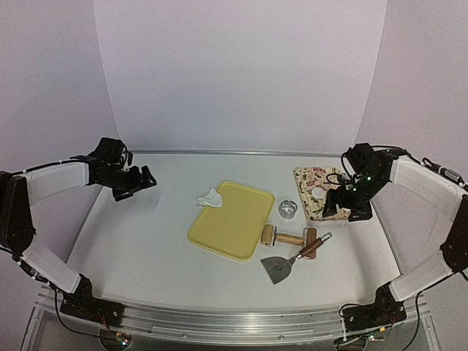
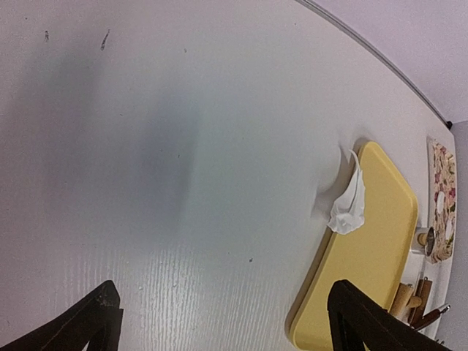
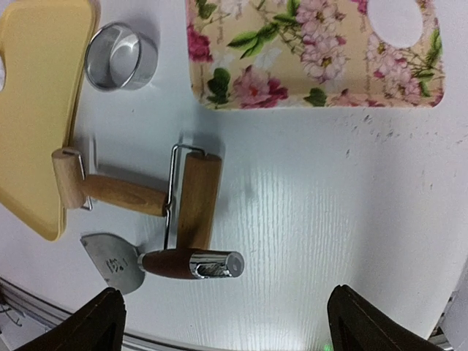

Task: Roll out the dumpling wrappers from the dough

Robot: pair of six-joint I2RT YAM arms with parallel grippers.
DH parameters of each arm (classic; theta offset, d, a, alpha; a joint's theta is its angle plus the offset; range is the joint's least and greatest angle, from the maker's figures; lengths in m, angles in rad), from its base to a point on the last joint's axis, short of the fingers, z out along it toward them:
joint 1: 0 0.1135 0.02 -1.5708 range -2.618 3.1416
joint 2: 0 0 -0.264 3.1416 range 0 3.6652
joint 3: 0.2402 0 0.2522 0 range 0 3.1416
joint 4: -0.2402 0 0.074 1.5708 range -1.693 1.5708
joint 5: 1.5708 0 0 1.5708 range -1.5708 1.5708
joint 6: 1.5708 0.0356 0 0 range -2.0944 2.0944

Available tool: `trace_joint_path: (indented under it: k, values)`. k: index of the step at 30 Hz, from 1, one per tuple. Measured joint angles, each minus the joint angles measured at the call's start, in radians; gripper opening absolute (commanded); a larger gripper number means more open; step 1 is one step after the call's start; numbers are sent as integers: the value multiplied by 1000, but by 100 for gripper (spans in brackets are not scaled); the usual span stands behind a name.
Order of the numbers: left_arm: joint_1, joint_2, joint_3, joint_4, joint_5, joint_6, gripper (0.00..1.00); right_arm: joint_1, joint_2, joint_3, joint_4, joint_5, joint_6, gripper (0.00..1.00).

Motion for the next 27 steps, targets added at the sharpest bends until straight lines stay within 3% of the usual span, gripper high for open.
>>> trace_joint_path:
  k: [6, 11, 20, 27]
  values:
    - [56, -3, -1, 11, -51, -45, 100, -15, 99, 151, 40, 124, 3, 98]
    - [69, -76, -42, 63, -159, -69, 100, -21, 69, 190, 176, 238, 4, 98]
    - [68, -291, -225, 239, -290, -45, 100, -22, -299, -107, 541, 413, 0, 98]
    - [68, -295, -281, 259, -296, -11, 99, -23, -287, -170, 623, 459, -10, 98]
